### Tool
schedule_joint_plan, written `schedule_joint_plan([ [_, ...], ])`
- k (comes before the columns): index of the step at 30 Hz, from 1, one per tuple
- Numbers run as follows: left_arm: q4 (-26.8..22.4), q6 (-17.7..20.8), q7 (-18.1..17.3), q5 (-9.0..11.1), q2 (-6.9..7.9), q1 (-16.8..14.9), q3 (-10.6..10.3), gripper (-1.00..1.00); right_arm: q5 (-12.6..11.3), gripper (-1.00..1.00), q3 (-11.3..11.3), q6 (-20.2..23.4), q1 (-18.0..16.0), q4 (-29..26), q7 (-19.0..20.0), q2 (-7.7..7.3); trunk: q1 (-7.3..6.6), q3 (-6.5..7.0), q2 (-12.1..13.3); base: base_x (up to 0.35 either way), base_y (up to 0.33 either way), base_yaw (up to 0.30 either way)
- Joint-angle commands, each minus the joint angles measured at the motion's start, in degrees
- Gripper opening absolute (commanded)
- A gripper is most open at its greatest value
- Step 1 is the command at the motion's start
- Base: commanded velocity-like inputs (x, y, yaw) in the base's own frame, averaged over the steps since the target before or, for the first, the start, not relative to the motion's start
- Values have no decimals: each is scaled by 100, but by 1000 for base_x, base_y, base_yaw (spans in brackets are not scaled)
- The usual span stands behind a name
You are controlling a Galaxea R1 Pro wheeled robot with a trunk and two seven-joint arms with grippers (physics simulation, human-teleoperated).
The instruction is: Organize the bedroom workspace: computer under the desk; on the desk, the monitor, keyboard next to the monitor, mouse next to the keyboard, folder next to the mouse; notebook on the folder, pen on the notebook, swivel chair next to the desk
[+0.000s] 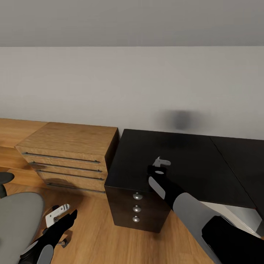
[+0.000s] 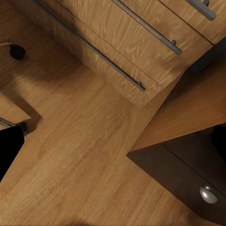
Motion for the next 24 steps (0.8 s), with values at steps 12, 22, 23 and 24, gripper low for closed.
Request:
schedule_joint_plan([
  [12,-9,30,38,61,-3,-4,3,100,-120,-100,-170,103,-3,397,-64,-7,0,-6,-2,0,0,0],
  [22,-9,33,38,61,-3,-4,3,100,-146,-100,-436,611,-3,123,-64,-14,0,-6,-2,0,0,0],
  [23,-8,33,38,61,-3,-4,3,100,-146,-100,-446,618,-3,119,-64,-15,0,-6,-2,0,0,0],
  [24,-7,33,38,61,-3,-4,3,100,-147,-100,-453,622,-3,116,-64,-15,0,-6,-2,0,0,0],
])
